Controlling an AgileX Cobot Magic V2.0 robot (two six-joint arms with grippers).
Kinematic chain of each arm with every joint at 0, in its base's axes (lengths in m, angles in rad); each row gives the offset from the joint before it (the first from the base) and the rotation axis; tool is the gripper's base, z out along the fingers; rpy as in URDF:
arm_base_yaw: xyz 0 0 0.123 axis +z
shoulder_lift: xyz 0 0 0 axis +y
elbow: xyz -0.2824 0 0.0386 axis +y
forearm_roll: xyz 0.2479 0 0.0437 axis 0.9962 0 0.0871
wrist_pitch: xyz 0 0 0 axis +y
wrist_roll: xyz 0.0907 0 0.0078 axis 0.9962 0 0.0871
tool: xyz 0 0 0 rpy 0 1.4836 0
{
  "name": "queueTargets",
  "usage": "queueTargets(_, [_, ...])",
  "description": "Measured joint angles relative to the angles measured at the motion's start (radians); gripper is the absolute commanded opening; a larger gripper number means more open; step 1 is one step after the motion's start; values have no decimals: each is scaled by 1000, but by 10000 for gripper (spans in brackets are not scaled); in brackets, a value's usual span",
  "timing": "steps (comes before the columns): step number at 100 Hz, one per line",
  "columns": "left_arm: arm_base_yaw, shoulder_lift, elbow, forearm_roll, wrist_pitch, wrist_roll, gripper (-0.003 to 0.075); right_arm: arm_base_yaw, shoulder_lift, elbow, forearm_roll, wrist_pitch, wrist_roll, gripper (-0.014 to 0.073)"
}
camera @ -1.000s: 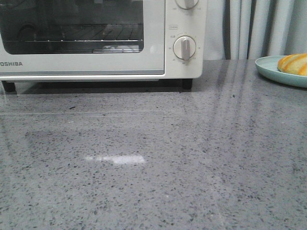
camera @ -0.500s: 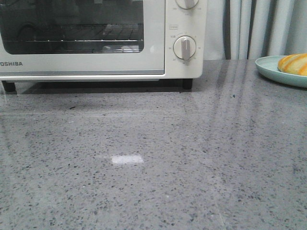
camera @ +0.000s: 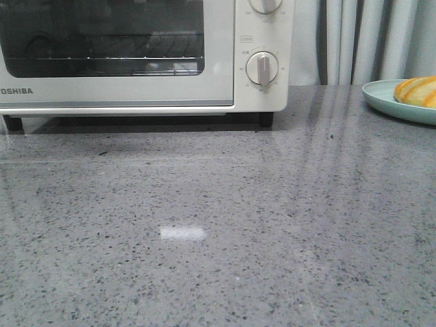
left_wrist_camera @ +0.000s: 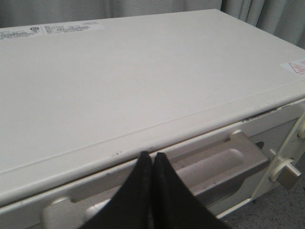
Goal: Put bread in oven
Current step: 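Pull the oven door handle down with the left gripper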
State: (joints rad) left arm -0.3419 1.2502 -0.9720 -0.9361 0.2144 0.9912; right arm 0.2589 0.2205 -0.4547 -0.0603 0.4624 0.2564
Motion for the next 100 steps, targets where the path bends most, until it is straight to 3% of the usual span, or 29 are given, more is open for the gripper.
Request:
queueTargets(28, [0, -160, 165, -2, 98, 0, -22, 0, 0, 0, 0, 2, 0, -69])
queueTargets(52, [-4, -247, 340, 21, 285, 0, -22, 0, 0, 0, 0, -17, 0, -69])
queueTargets(100, [-4, -261, 461, 50, 267, 0, -22, 0, 9, -2, -2, -25, 0, -69])
